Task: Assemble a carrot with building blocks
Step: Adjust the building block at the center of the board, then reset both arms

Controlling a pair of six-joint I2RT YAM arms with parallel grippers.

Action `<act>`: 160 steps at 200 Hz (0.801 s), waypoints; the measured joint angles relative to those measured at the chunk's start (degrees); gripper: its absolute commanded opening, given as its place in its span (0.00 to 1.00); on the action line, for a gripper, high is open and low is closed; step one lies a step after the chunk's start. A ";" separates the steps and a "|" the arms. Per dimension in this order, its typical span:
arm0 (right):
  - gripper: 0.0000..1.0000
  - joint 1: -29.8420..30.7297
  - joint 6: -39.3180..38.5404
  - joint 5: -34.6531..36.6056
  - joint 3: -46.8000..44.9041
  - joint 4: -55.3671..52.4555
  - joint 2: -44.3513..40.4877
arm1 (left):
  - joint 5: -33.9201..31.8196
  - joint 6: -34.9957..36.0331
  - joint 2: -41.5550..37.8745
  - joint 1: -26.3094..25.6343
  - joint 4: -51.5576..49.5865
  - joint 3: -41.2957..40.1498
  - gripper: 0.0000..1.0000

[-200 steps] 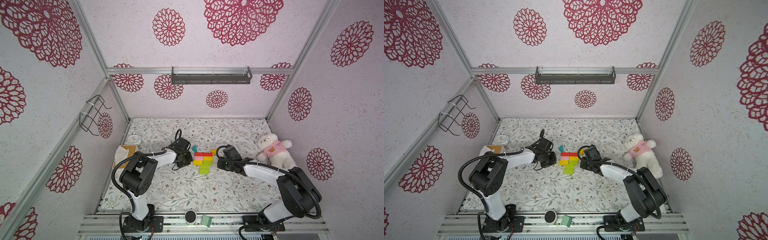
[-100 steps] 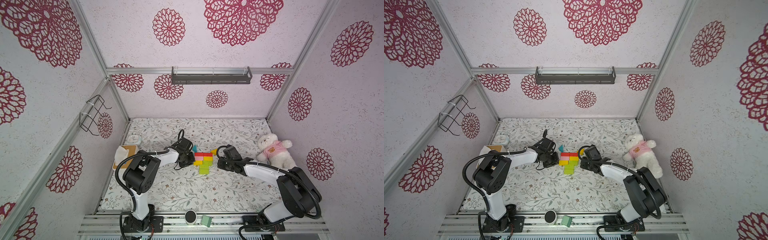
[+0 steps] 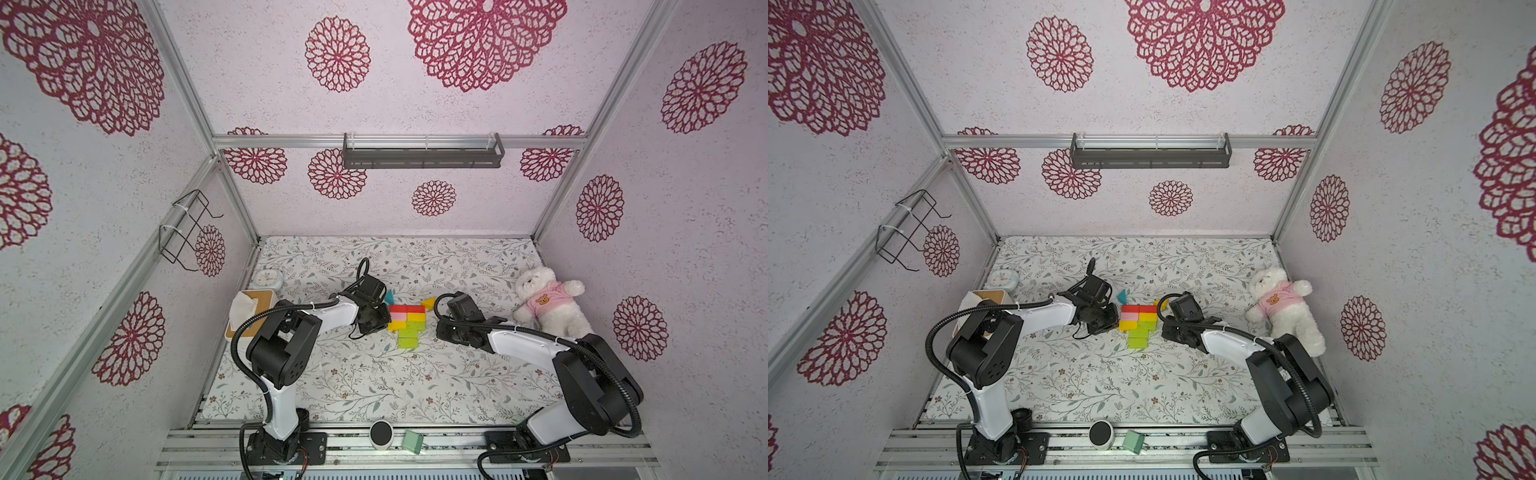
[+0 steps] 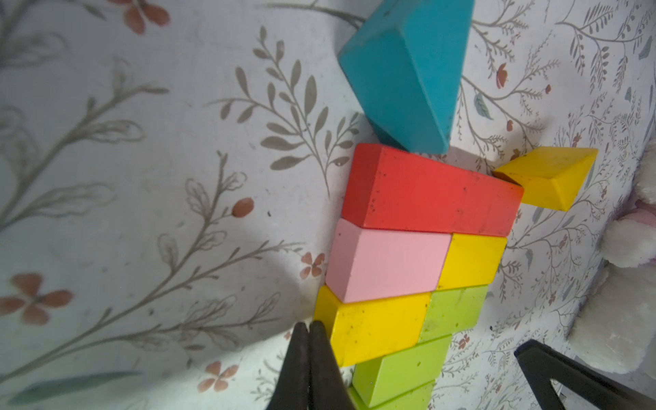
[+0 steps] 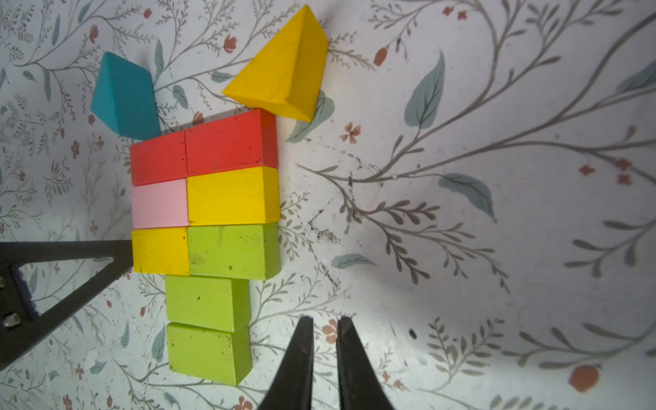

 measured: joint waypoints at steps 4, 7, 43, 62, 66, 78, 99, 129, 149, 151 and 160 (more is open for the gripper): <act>0.18 0.00 0.00 0.02 -0.02 0.00 -0.02 | -0.04 0.00 0.00 -0.02 -0.04 0.00 0.05; 0.18 0.00 0.00 0.04 -0.04 0.00 -0.02 | -0.11 0.00 0.00 -0.02 -0.09 0.00 0.05; 0.19 -0.63 -0.02 0.70 -0.44 -0.96 -1.55 | -2.99 -0.50 -0.81 -0.09 -0.63 -0.74 0.06; 0.19 -1.22 -0.11 1.16 -0.42 -1.79 -3.61 | -5.49 -0.63 -3.02 -0.07 -1.38 -1.81 0.07; 0.19 -1.36 -0.31 1.25 -0.42 -1.92 -4.04 | -5.95 -0.66 -3.50 -0.07 -1.57 -1.95 0.08; 0.20 -1.77 -0.79 1.75 -0.42 -2.23 -5.42 | -7.72 -0.70 -5.64 -0.07 -1.99 -2.25 0.11; 0.21 -2.84 -2.05 2.78 -0.39 -2.89 -7.54 | -11.26 -1.27 -10.10 0.15 -2.36 -2.86 0.18; 0.37 -5.66 -4.26 3.91 -0.42 -3.85 -10.80 | -16.72 -1.38 -16.76 0.59 -2.95 -3.89 0.46; 0.67 -8.44 -5.90 3.96 -0.42 -4.13 -13.73 | -20.50 -0.61 -20.48 1.25 -3.69 -4.02 0.59; 0.70 -8.74 -5.95 3.91 -0.42 -4.11 -14.08 | -20.87 -0.17 -20.92 1.33 -3.80 -4.02 0.60; 0.81 -9.94 -6.91 3.93 -0.46 -4.11 -15.28 | -22.23 0.26 -22.27 1.62 -3.85 -4.02 0.62</act>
